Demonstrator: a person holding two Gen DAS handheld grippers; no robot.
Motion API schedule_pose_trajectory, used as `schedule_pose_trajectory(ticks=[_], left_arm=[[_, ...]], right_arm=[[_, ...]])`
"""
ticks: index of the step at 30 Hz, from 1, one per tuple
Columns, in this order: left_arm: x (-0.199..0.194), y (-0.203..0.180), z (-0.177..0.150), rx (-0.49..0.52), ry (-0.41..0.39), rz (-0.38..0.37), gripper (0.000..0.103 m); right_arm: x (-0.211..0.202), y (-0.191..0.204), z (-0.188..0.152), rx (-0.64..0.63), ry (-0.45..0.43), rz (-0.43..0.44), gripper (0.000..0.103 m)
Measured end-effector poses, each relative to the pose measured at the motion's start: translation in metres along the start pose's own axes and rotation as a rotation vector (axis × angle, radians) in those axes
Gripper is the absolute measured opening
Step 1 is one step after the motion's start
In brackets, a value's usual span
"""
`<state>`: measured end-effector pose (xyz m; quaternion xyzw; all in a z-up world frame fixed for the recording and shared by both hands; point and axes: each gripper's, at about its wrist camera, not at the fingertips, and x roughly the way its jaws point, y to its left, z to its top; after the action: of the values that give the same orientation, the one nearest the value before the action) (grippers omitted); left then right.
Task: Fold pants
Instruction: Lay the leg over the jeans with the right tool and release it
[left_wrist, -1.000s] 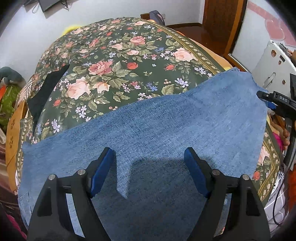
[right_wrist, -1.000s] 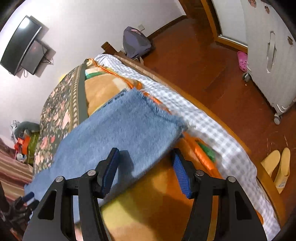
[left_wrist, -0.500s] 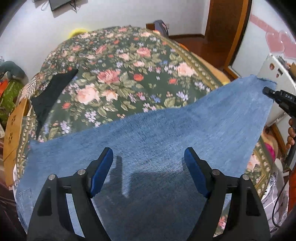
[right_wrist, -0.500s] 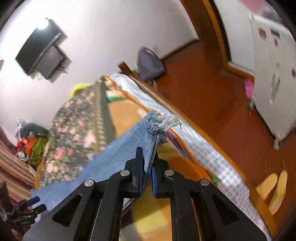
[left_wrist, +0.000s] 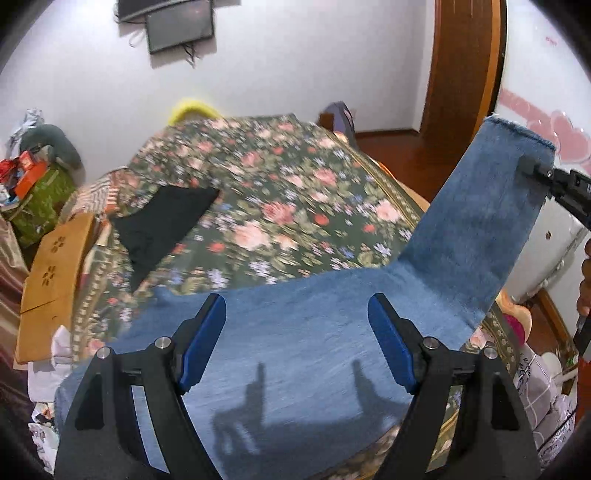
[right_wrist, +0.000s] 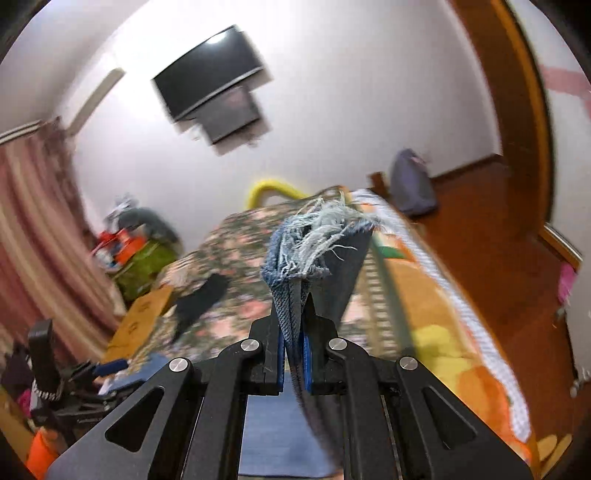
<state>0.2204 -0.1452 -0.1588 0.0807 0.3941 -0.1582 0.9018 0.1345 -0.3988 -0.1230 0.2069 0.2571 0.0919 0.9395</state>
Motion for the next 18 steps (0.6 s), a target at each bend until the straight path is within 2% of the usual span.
schedule_pose_trajectory(ticks=[8,15,18], left_arm=[[-0.039,0.056,-0.018,-0.060,-0.072,0.039,0.080],[-0.049,0.103,-0.043,-0.142,-0.075,0.078,0.080],[-0.048,0.122,-0.053,-0.183,-0.059,0.091,0.080]], right_arm=[[0.052,0.080,-0.026,-0.112,0.115,0.125,0.007],[0.091,0.136,-0.068,-0.166,0.248,0.234,0.007],[0.107,0.154,-0.089,-0.207,0.312,0.254,0.007]])
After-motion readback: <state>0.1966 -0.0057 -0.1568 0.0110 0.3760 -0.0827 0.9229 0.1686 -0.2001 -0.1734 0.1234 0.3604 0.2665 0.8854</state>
